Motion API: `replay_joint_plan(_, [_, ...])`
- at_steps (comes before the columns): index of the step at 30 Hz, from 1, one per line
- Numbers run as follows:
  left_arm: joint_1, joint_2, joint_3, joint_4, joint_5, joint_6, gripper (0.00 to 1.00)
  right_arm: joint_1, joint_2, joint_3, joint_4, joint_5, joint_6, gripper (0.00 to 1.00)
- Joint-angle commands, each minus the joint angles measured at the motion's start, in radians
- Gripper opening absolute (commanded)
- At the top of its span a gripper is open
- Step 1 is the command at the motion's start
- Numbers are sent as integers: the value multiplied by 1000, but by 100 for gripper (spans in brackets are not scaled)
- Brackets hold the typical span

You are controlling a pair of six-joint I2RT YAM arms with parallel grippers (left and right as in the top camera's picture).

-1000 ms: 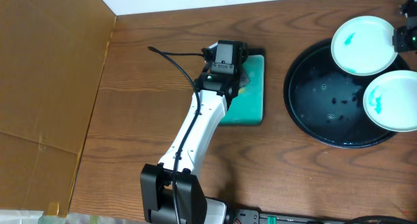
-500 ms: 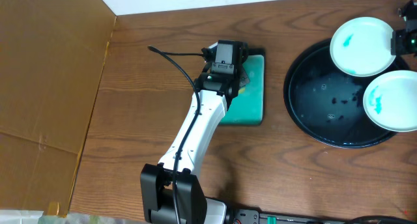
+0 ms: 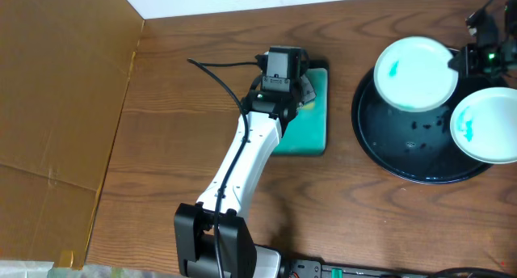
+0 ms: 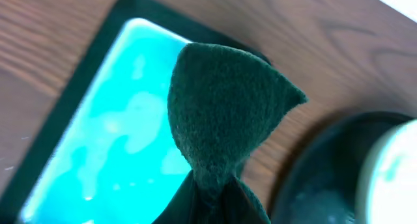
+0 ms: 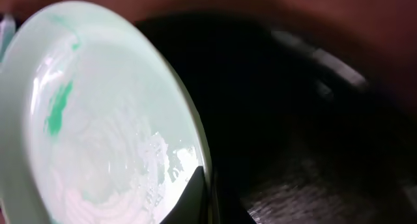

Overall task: Clean dirty plates on tray and stack at the side
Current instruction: 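Grasp the rim of the upper pale green plate with the right gripper, then carry the sponge from the soapy tray onto the green plate, left gripper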

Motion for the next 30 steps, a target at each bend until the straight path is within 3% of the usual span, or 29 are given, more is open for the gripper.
replay_joint_plan(1, [-30, 15, 3, 34, 111, 5, 7, 29, -28, -7, -76, 127, -4, 1])
replay_joint_plan(4, [-63, 23, 3, 63, 121, 2, 7, 44, -27, -11, -111, 231, -5, 1])
replay_joint_plan(13, [-185, 69, 3, 177, 121, -30, 7, 63, -27, -46, -141, 263, -47, 1])
replay_joint_plan(21, [-273, 181, 3, 354, 121, -161, 7, 85, -27, -125, -61, 264, -50, 1])
replay_joint_plan(30, [-362, 354, 3, 617, 121, -169, 7, 105, -27, -166, -8, 264, -48, 1])
